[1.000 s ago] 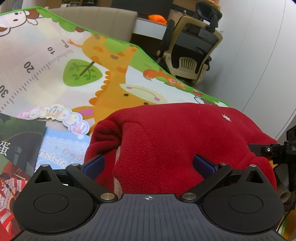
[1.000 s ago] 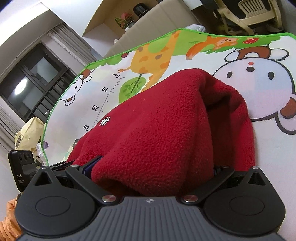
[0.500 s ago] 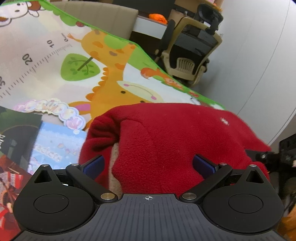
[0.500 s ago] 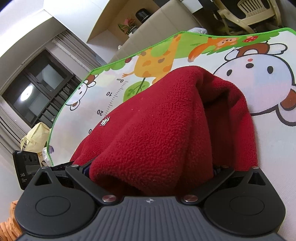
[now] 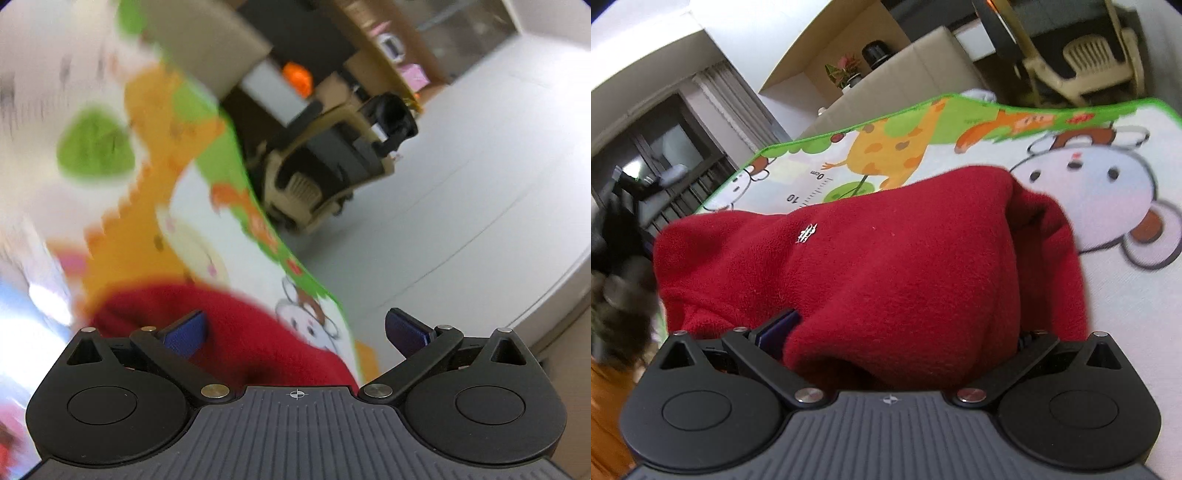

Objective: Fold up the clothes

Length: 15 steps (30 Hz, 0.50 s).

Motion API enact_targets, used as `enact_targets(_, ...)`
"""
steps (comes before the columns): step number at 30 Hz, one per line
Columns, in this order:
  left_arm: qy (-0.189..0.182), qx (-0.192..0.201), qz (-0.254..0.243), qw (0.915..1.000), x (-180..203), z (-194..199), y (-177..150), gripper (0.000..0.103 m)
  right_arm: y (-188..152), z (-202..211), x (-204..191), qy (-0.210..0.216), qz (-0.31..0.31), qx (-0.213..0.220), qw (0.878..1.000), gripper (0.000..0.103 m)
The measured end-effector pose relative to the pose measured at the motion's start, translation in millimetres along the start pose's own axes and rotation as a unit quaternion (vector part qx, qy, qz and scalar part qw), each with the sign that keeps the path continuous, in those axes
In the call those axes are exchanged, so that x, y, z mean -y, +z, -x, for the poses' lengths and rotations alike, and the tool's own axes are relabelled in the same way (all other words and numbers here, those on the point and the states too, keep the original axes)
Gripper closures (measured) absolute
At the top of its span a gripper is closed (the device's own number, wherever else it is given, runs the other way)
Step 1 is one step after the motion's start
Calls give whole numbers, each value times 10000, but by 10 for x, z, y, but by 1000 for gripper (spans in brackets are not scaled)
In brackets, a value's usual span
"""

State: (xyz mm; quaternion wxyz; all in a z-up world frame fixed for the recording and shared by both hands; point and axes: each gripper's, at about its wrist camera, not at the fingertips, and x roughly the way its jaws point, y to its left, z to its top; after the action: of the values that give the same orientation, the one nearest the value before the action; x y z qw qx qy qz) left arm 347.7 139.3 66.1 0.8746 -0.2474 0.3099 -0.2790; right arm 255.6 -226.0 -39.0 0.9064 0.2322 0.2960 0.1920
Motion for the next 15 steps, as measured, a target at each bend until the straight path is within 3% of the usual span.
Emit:
enact_targets(3, 619, 352, -1014, 9923, 201, 349, -58, 0, 4, 28, -66, -150, 192, -50, 9997, 0)
enact_targets(4, 627, 473, -1133, 9905, 234, 439, -86, 0, 12, 15, -100, -209, 231, -42, 9995, 0)
enact_targets(6, 298, 500, -1076, 9925, 292, 479, -129, 0, 26, -7, -187, -363, 378, 7, 9986, 0)
enact_targets(10, -92, -134, -959, 9953, 420, 13, -360, 0, 43, 42, -397, -802, 881, 184, 9927, 0)
enact_targets(13, 251, -883, -952, 9912, 374, -468, -732, 0, 92, 242, -465, -1031, 1076, 371, 9881, 0)
enact_targets(15, 467, -962, -1246, 9864, 338, -614, -1013, 0, 124, 393, -475, -1220, 1235, 529, 9834, 0)
